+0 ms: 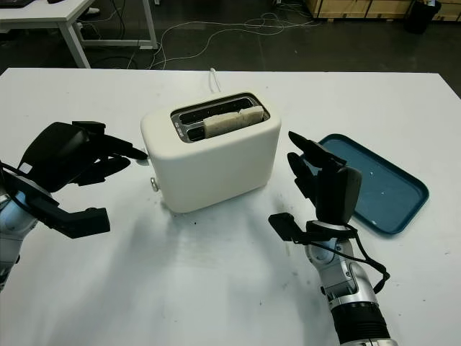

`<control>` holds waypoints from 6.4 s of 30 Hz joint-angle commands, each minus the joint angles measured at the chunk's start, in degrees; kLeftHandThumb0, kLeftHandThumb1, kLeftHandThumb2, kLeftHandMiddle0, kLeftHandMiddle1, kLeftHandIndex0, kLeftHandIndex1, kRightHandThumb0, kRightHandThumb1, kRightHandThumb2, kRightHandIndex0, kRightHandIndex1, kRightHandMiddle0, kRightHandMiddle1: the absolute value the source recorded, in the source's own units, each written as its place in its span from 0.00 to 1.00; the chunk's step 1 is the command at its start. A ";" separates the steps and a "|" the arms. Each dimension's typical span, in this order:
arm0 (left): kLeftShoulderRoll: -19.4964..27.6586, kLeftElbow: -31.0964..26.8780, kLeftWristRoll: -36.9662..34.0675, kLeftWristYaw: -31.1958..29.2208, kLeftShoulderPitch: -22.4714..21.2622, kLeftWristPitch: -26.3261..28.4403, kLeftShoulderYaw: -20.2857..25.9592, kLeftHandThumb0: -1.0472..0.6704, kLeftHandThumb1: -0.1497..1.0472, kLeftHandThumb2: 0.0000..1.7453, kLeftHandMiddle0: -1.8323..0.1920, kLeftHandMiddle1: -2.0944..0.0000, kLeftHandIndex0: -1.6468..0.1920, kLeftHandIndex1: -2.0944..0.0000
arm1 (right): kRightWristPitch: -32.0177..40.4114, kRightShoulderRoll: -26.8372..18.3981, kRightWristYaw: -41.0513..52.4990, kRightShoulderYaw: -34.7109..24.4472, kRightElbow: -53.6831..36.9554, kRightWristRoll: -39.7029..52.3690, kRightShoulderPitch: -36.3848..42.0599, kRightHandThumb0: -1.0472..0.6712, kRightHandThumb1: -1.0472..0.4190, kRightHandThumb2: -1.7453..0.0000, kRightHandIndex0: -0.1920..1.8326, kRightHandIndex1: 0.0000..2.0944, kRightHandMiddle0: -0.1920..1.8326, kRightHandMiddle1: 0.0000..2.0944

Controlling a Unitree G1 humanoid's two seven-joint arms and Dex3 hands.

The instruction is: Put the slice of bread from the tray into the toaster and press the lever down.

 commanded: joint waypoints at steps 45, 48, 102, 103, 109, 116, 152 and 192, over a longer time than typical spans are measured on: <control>-12.17 29.15 9.92 12.99 5.80 9.27 -25.69 0.48 0.89 0.13 0.60 0.32 0.31 0.94 | -3.78 -5.40 -2.40 -0.58 -1.02 -0.99 2.16 0.44 0.09 0.95 0.66 0.01 0.59 0.00; -12.41 29.23 9.78 12.19 5.09 10.30 -26.27 0.47 0.89 0.16 0.60 0.39 0.32 0.95 | -3.66 -5.34 -2.67 -0.57 -0.81 -1.12 1.98 0.44 0.09 0.95 0.66 0.01 0.59 0.00; -3.52 15.23 9.07 2.89 -3.23 15.31 -25.97 0.44 0.89 0.23 0.61 0.21 0.55 0.37 | -3.34 -5.63 -2.15 -0.63 -1.34 -0.89 1.73 0.44 0.09 0.95 0.67 0.00 0.59 0.00; -3.38 15.20 9.27 2.73 -3.29 15.25 -26.06 0.43 0.89 0.22 0.60 0.21 0.55 0.36 | -3.47 -5.62 -2.11 -0.65 -1.30 -0.75 1.72 0.44 0.09 0.95 0.67 0.00 0.59 0.00; -3.23 14.85 9.17 1.56 -3.38 15.79 -26.15 0.43 0.89 0.23 0.59 0.27 0.53 0.46 | -3.57 -5.68 -2.05 -0.61 -1.34 -0.79 1.73 0.44 0.09 0.95 0.67 0.00 0.59 0.00; -3.54 15.89 10.07 1.65 -3.57 15.54 -27.41 0.43 0.89 0.23 0.59 0.29 0.53 0.48 | -3.34 -5.64 -1.60 -0.65 -1.70 -0.59 2.09 0.44 0.09 0.94 0.67 0.00 0.59 0.00; 6.16 -3.94 -6.15 3.02 5.06 14.97 9.99 0.17 0.89 0.07 0.65 0.53 0.53 0.87 | 15.19 -20.83 46.95 -13.08 -12.62 26.94 -4.02 0.30 0.12 1.00 0.54 0.00 0.47 0.00; 1.31 -0.67 -3.06 4.26 -2.72 18.44 5.42 0.19 0.89 0.13 0.67 0.67 0.51 0.98 | 16.73 -21.30 53.52 -4.17 -8.57 21.31 -14.47 0.25 0.13 1.00 0.48 0.01 0.44 0.00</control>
